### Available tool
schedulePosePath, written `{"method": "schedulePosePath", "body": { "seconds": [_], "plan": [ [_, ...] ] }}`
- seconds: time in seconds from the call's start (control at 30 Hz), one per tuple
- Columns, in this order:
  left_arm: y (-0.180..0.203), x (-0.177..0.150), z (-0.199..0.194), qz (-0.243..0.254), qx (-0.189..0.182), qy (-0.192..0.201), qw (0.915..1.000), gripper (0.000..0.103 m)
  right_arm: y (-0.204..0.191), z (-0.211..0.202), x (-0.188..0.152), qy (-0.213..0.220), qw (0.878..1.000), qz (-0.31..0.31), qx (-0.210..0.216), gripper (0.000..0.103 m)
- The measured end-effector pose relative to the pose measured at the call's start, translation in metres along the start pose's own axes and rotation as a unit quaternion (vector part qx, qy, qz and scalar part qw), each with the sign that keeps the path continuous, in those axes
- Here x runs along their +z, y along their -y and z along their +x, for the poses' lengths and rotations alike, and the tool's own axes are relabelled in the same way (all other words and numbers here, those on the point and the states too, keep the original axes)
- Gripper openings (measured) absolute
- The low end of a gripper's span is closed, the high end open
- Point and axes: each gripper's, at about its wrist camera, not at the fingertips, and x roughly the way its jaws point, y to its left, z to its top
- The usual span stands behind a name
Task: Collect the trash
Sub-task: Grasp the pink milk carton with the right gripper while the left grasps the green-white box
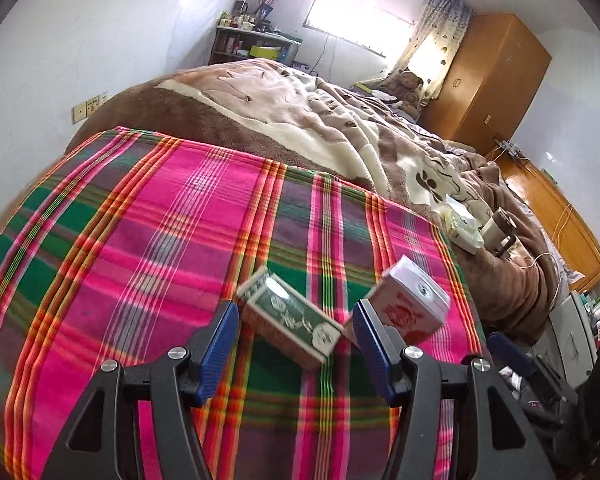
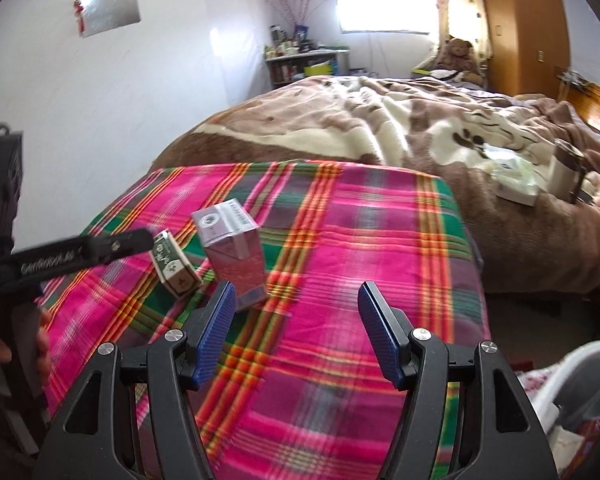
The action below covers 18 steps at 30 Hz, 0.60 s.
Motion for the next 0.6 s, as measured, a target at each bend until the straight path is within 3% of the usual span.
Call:
{"method": "schedulePosePath", "body": {
  "seconds": [0.37, 0.6],
  "plan": [
    [-0.008, 0.007, 0.035, 0.020, 0.005, -0.049, 0.9986, 0.059, -0.012, 0.028, 0.007, -0.032, 0.999, -0.007, 0.035, 0.065],
    [-0.020, 0.006, 0.036, 0.015, -0.003, -0.054, 0.9984, 0.059, -0.014, 0.037, 0.010, -0.034, 0.998, -0.004, 0.061, 0.065]
  ]
}}
